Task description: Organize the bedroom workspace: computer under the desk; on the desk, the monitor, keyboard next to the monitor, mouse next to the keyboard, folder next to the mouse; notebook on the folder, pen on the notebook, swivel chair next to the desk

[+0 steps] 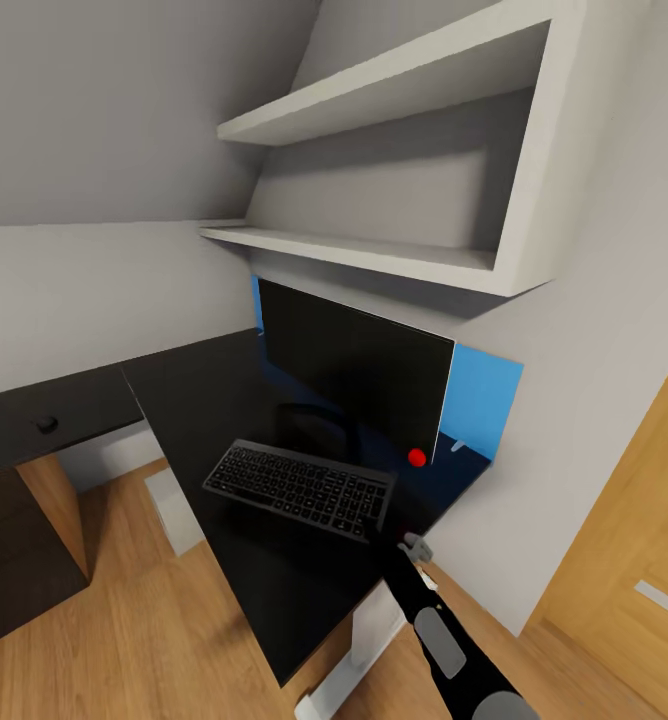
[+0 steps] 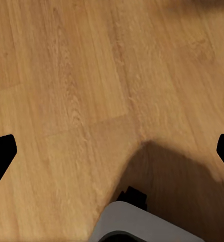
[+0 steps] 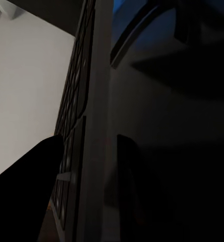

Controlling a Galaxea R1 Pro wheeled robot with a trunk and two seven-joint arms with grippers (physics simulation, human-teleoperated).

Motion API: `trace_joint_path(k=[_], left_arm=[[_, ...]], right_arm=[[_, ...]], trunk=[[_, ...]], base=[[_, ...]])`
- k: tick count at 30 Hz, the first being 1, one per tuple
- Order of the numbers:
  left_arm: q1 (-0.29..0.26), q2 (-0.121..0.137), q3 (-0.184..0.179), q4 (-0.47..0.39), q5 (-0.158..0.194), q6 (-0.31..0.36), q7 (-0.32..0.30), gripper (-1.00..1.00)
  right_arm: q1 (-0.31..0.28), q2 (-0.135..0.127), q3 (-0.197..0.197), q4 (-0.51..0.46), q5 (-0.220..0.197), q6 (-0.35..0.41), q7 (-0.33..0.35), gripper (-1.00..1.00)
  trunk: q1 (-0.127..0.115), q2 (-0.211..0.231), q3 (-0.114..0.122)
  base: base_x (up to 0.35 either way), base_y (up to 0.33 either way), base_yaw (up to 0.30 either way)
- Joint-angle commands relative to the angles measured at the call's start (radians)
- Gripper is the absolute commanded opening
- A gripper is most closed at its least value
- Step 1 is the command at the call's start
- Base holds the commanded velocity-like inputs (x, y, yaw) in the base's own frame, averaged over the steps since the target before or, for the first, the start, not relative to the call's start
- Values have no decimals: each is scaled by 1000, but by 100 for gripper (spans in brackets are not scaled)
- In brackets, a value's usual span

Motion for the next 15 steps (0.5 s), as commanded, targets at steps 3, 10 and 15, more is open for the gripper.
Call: trace_joint_path(k=[3, 10, 15], left_arm=[[-1, 1, -9, 0, 9, -5, 6, 100], [-1, 0, -8, 0, 9, -5, 6, 100], [-1, 1, -8, 0, 9, -5, 6, 100]], right_arm=[[-2, 1, -6, 16, -4, 10, 10, -100], [-2, 1, -6, 18, -29, 11, 11, -100], [-2, 1, -5, 22, -58, 11, 11, -100]], trunk=[[0, -1, -1], [0, -1, -1], [0, -1, -1]], base=[[0, 0, 0], [0, 0, 0], [0, 0, 0]])
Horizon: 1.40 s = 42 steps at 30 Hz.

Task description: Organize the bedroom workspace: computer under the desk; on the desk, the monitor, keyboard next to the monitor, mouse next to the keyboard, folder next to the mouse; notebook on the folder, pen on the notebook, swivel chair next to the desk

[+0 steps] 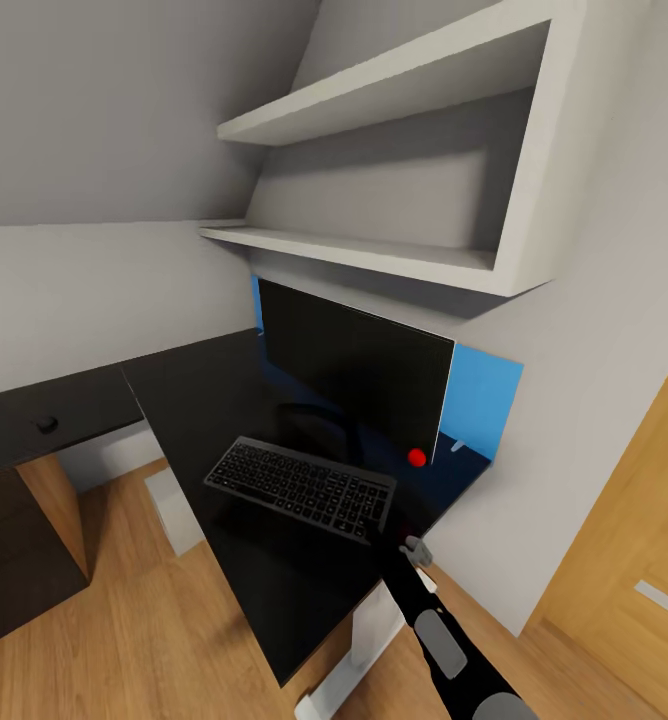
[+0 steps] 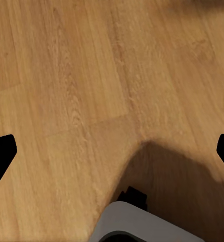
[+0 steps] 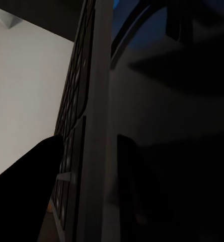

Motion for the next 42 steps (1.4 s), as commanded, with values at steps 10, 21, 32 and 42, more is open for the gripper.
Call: trace_joint_path(k=[10, 21, 32, 42], left_arm=[[-1, 1, -9, 0, 9, -5, 6, 100], [-1, 1, -9, 0, 11, -5, 6, 100], [-1, 2, -7, 0, 11, -5, 5, 100], [-1, 3, -7, 0, 11, -5, 5, 100]], right_arm=[[-1, 1, -3, 5, -23, 1, 4, -100], [-1, 1, -2, 25, -24, 3, 8, -100], [-1, 1, -4, 27, -24, -1, 10, -100], [-1, 1, -2, 29, -24, 1, 10, -100]], trunk=[[0, -1, -1], [0, -1, -1], [0, -1, -1], [0, -1, -2]], base=[[0, 0, 0], [0, 0, 0], [17, 264, -128], [0, 159, -19]])
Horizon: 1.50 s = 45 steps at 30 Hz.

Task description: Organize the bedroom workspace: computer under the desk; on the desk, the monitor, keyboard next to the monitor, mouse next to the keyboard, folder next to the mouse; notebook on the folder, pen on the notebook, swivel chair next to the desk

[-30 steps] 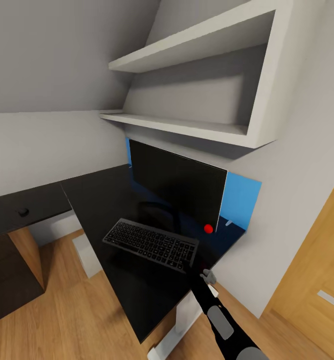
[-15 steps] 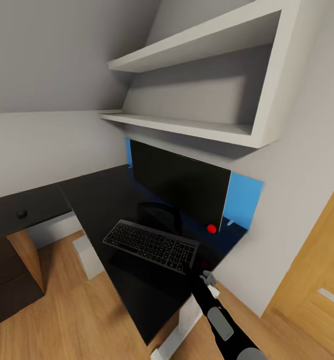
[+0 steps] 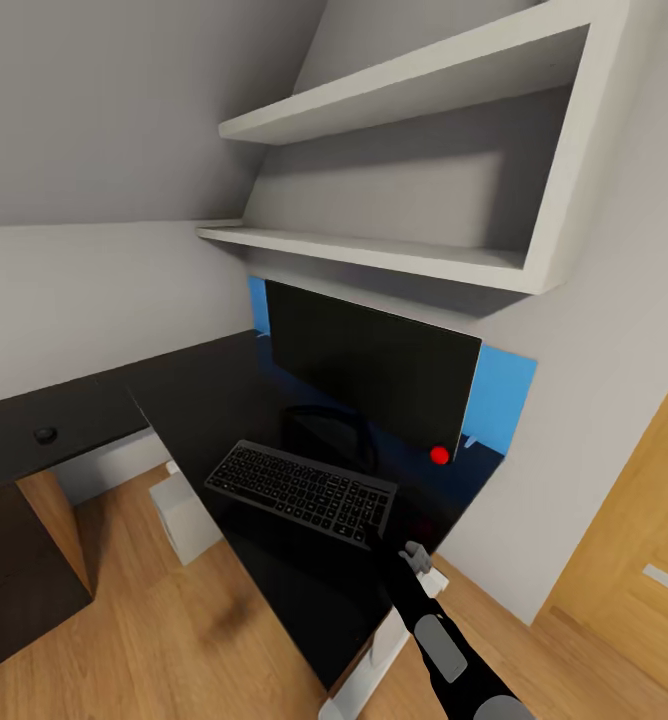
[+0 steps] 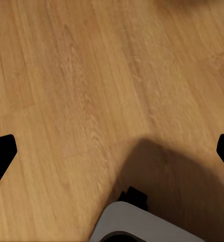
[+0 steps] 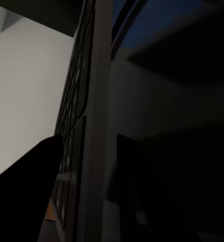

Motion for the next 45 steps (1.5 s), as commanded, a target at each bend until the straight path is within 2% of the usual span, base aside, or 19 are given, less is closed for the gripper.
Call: trace_joint_path(k=[1, 5, 8, 15, 18, 26, 35, 38, 41, 45], left_arm=[[-1, 1, -9, 0, 9, -5, 7, 100], [-1, 1, -7, 0, 9, -5, 7, 100], [-1, 0, -9, 0, 9, -5, 7, 100], [-1, 1, -9, 0, 9, -5, 7, 100], [-1, 1, -9, 0, 10, -5, 7, 100], [-1, 1, -8, 0, 11, -5, 7, 100], [-1, 0, -9, 0, 9, -5, 7, 100], [-1, 0, -10, 0, 9, -5, 7, 100], [-1, -1, -10, 0, 9, -5, 7, 100], [-1, 0, -10, 0, 9, -5, 7, 100]], right_arm=[[-1, 1, -5, 2, -2, 1, 6, -100], [-1, 1, -6, 4, -2, -1, 6, -100], [-1, 1, -6, 5, -4, -32, 2, -100], [-1, 1, -2, 66, -10, -245, -28, -100], [-1, 1, -1, 81, -10, -282, -53, -100], [-1, 1, -2, 99, -13, -298, -71, -100], [-1, 1, -1, 133, -20, -293, -72, -100], [-1, 1, -1, 135, -46, -292, -72, -100], [-1, 1, -2, 135, -92, -291, -72, -100], [-1, 1, -2, 135, -108, -291, -72, -100]], trunk=[[0, -1, -1], [0, -1, -1], [0, -1, -1], [0, -1, -1], [0, -1, -1], [0, -1, -1], [0, -1, -1], [0, -1, -1], [0, -1, -1], [0, -1, -1]], base=[[0, 10, -1], [0, 5, 0], [92, 74, 0], [135, 112, 0], [22, 19, 0], [4, 4, 0], [153, 265, 0], [253, 241, 0], [287, 177, 0], [117, 35, 0]])
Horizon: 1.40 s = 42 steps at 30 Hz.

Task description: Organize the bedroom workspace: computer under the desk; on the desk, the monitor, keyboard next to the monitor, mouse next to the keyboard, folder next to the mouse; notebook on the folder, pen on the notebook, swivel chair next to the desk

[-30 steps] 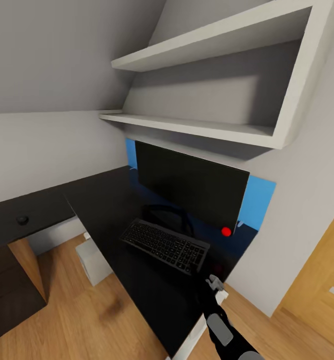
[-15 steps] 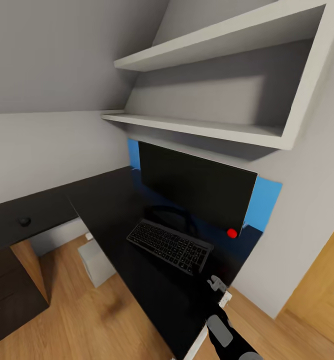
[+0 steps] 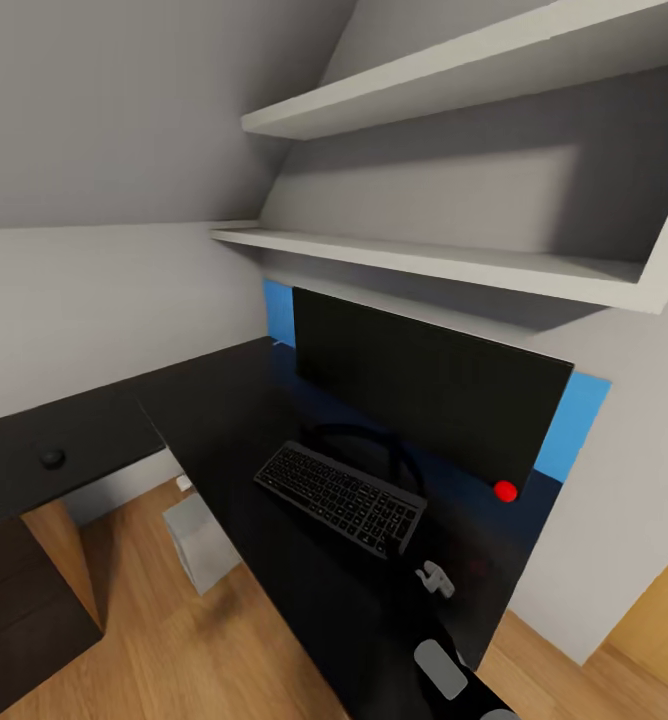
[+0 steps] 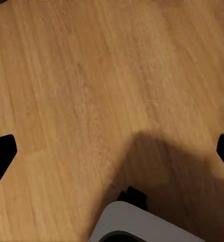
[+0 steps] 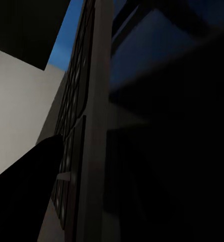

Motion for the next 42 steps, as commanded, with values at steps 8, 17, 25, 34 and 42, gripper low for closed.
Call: trace_joint_path(k=[8, 17, 25, 34, 42], left_arm=[[-1, 0, -9, 0, 9, -5, 6, 100], [-1, 0, -9, 0, 8, -5, 6, 100], [-1, -1, -9, 0, 8, -5, 6, 100], [-1, -2, -9, 0, 8, -5, 5, 100], [-1, -3, -9, 0, 8, -5, 5, 100]], right_arm=[[-1, 1, -6, 3, -30, 8, -57, -100], [-1, 1, -6, 3, -93, 7, -55, -100], [-1, 1, -6, 1, -96, 6, -55, -100], [-1, 1, -6, -1, -98, 5, -54, -100], [-1, 1, -7, -1, -99, 3, -54, -100]], trunk=[[0, -1, -1], [0, -1, -1], [0, -1, -1], [-7, 13, 5], [-7, 13, 5]], base=[[2, 124, 0], [0, 6, 0], [0, 0, 0], [0, 0, 0], [0, 0, 0]])
